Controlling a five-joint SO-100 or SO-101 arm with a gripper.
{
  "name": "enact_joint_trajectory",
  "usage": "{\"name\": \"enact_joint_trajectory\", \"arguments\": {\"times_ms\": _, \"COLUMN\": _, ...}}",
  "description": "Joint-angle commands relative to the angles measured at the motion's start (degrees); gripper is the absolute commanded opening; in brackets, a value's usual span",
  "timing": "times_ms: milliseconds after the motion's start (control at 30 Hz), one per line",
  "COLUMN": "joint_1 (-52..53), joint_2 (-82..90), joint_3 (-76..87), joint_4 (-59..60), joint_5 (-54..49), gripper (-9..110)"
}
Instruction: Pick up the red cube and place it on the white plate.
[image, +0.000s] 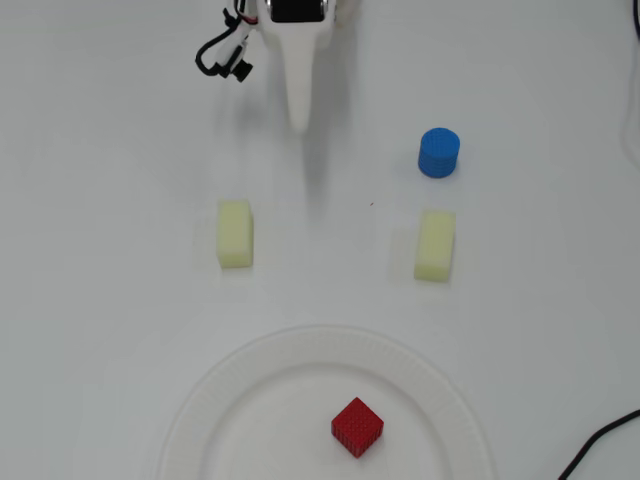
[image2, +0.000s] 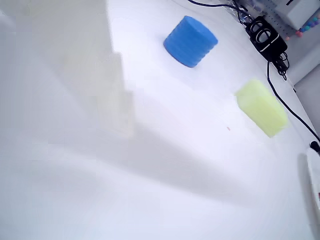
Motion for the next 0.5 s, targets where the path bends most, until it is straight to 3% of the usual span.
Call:
{"name": "enact_joint_trajectory", "arguments": {"times_ms": 0, "joint_1": -0.09, "joint_2": 7.29, "joint_3": 4.92, "joint_4": 3.34, "joint_5": 0.62, "gripper": 35}}
{"name": "enact_joint_trajectory", "arguments": {"times_ms": 67, "joint_1": 0.0, "joint_2": 7.29, "joint_3": 6.33, "joint_4": 4.04, "joint_5": 1.93, "gripper": 29}}
{"name": "enact_joint_trajectory", "arguments": {"times_ms": 233, "joint_1": 0.0, "joint_2": 7.29, "joint_3": 7.82, "joint_4": 7.38, "joint_5": 7.47, "gripper": 0}}
{"name": "enact_joint_trajectory", "arguments": {"times_ms": 467, "joint_1": -0.09, "joint_2": 7.29, "joint_3": 7.12, "joint_4": 11.16, "joint_5": 6.15, "gripper": 0}}
